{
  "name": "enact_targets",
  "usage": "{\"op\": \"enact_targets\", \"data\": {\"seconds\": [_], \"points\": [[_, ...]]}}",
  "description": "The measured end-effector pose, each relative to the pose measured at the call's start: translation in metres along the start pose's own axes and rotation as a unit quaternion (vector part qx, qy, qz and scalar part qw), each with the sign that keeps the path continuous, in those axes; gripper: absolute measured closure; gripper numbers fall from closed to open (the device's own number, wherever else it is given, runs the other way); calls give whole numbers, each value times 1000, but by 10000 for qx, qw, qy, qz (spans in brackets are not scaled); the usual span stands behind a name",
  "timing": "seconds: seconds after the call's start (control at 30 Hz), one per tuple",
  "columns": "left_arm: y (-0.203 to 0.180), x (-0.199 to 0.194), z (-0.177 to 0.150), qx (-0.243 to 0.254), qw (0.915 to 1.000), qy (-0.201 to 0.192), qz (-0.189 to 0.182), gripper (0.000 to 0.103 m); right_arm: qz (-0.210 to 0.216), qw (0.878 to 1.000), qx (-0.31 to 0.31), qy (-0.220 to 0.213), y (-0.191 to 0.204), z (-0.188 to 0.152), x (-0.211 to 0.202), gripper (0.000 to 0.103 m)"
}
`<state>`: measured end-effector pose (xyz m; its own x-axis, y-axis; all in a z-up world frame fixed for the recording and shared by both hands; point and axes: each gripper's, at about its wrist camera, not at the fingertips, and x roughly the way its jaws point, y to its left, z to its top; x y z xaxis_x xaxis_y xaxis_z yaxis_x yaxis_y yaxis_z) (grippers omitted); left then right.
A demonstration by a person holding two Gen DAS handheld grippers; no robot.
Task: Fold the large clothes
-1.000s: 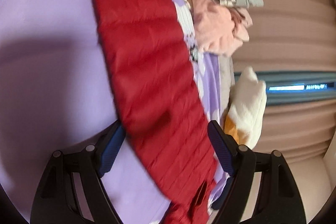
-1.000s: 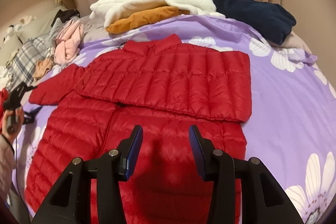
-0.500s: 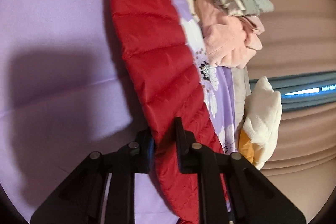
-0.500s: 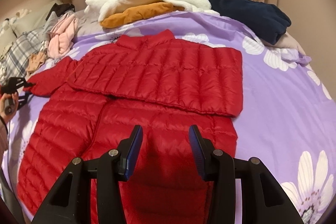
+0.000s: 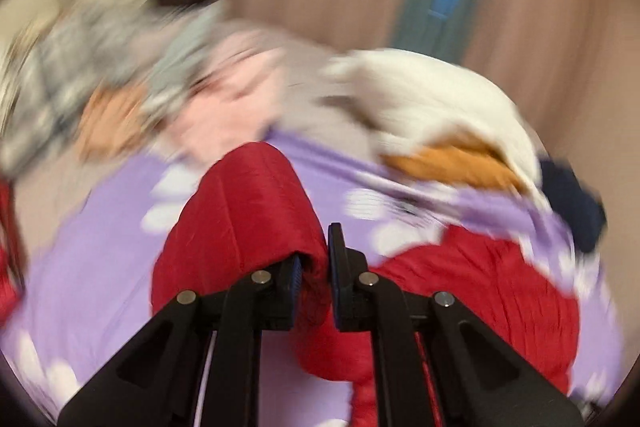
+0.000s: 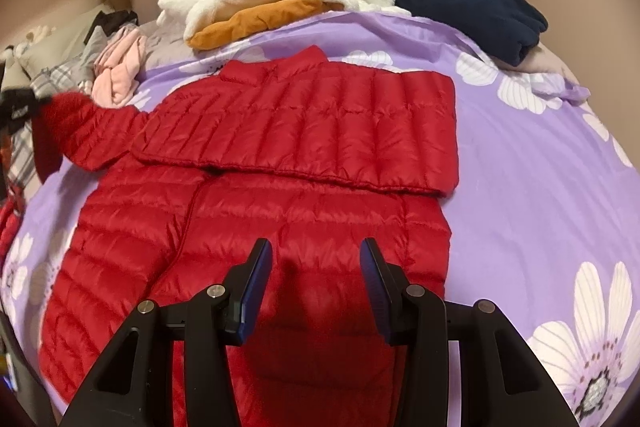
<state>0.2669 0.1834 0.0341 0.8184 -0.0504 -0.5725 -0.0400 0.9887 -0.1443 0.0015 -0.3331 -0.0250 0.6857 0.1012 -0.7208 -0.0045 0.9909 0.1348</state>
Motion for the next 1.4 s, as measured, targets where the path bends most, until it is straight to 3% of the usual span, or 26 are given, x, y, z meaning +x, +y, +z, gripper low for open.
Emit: {"op": "enact_targets", "data": {"seconds": [0.1,0.17,0.23,0.33,0.4,0.47,0.53,0.6,0.63,0.8,0.9,1.0,1.2,1.33,1.4], "points": [[-78,2,-16,1186,9924,50,-336,90,3,10000,75,-49,-4,-1,-6,59],[-131,11,-42,2088,9763,233,-517,89,1,9998,163,-95,-9,-3,-11,59],[-178,25,-76,2873,9536,567,-701,89,-25,9996,251,-144,-16,-4,-17,59],[-221,47,-128,3553,9212,1198,-1036,88,-83,9988,435,-211,-29,-6,-25,58],[-239,57,-154,3717,9073,1522,-1241,85,-100,9981,555,-229,-36,-7,-28,58],[-246,61,-163,3684,9040,1703,-1343,85,-82,9974,681,-226,-44,-9,-30,56],[-242,61,-165,3482,9078,1809,-1479,80,-5,9967,784,-214,-49,-8,-29,52],[-233,61,-162,3171,9171,1867,-1536,55,65,9964,816,-213,-49,-4,-27,51],[-223,58,-158,2953,9239,1853,-1579,51,103,9966,781,-228,-47,-1,-25,51],[-158,42,-145,1789,9544,1811,-1559,51,466,9978,-29,-466,-2,34,-12,51],[-108,35,-139,1064,9724,1707,-1180,51,865,9912,-767,-639,46,62,3,51],[-60,24,-137,341,9834,1597,-789,51,1203,9815,-1406,-486,103,88,32,51],[-9,13,-140,-419,9847,1580,-604,51,1021,9502,-2940,-180,224,96,92,51],[7,8,-140,-803,9826,1546,-640,51,258,9389,-3431,-28,264,88,132,51],[12,6,-138,-865,9823,1519,-666,51,67,9408,-3390,35,262,89,142,66]]}}
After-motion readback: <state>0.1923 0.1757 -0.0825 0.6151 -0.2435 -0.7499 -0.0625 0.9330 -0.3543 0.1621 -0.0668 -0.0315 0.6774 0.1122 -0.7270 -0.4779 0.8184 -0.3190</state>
